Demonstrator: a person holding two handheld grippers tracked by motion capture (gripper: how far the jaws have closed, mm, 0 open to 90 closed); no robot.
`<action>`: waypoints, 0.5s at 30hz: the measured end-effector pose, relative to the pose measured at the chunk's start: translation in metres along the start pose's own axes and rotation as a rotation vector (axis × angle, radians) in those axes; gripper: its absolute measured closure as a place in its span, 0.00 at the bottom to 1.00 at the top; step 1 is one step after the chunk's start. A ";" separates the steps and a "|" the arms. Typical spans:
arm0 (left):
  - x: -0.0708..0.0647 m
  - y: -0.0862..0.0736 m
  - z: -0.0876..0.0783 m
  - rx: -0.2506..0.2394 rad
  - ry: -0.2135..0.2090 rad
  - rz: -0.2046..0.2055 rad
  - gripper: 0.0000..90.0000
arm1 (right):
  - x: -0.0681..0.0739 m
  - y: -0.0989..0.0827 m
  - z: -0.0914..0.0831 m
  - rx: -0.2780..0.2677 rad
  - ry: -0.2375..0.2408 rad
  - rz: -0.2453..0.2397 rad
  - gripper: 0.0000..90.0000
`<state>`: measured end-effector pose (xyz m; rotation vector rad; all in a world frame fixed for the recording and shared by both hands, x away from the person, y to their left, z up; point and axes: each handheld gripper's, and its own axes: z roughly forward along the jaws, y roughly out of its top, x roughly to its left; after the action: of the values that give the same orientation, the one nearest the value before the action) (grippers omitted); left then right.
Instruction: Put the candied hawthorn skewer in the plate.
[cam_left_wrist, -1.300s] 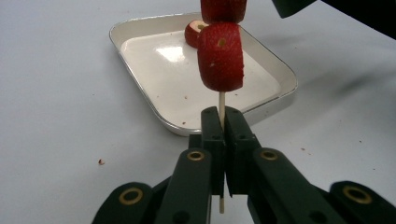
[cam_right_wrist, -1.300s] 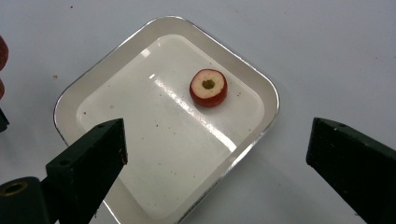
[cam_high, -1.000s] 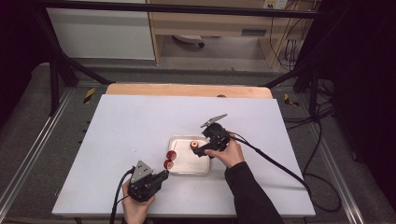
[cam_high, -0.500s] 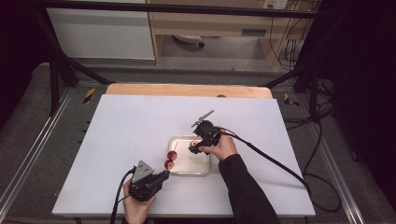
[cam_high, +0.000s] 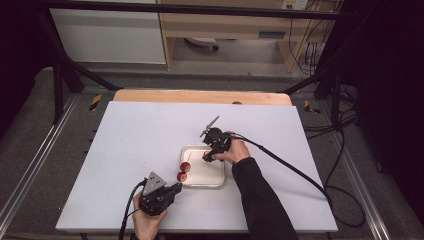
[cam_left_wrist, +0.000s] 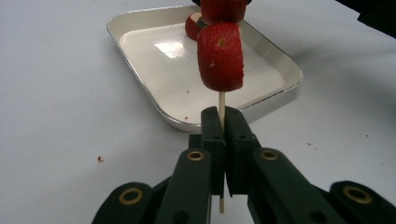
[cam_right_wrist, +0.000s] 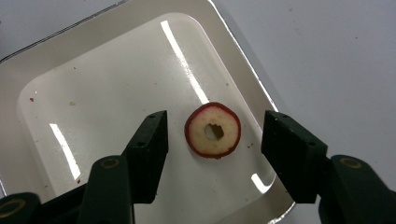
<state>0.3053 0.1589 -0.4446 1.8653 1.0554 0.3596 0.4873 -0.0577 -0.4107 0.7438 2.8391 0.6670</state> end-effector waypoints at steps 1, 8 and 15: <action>0.000 0.000 -0.001 0.000 0.001 0.000 0.98 | 0.000 0.001 0.001 0.001 0.000 -0.003 0.50; 0.002 0.000 -0.001 0.002 0.000 -0.006 0.98 | -0.004 0.004 0.007 0.027 0.015 -0.005 0.58; 0.002 -0.001 -0.001 0.002 0.001 -0.006 0.98 | -0.006 0.004 0.009 0.056 0.026 0.018 0.65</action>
<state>0.3055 0.1614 -0.4452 1.8633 1.0620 0.3564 0.4968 -0.0542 -0.4167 0.7759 2.8884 0.6066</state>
